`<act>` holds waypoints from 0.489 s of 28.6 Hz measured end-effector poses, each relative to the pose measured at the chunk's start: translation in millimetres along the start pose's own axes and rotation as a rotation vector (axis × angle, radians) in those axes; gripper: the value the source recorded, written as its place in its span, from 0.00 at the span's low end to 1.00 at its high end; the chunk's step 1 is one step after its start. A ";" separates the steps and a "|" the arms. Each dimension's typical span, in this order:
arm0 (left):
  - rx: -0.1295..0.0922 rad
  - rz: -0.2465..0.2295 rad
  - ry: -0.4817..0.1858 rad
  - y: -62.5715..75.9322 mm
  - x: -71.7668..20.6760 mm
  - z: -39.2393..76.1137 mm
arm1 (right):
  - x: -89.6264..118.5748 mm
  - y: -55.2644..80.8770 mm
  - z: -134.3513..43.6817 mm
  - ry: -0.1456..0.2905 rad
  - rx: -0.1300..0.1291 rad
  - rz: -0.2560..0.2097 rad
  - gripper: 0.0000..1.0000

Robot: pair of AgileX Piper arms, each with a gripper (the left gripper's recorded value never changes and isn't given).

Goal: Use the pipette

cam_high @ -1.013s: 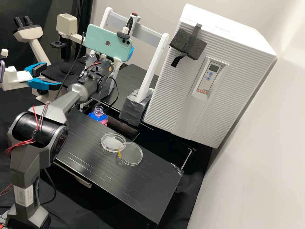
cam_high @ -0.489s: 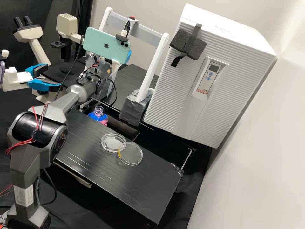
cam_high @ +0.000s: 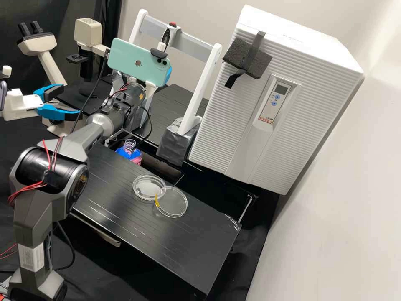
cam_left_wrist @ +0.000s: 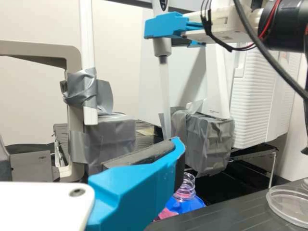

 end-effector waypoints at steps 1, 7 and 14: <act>0.000 0.000 0.000 0.0 0.0 0.0 | -0.1 -0.4 0.5 -0.002 0.002 -0.001 1.00; 0.000 0.000 0.000 0.0 0.0 0.0 | -0.1 0.8 0.7 -0.005 0.016 0.010 1.00; 0.000 0.000 0.000 0.0 0.0 0.0 | -0.1 0.3 0.5 -0.015 0.008 0.018 1.00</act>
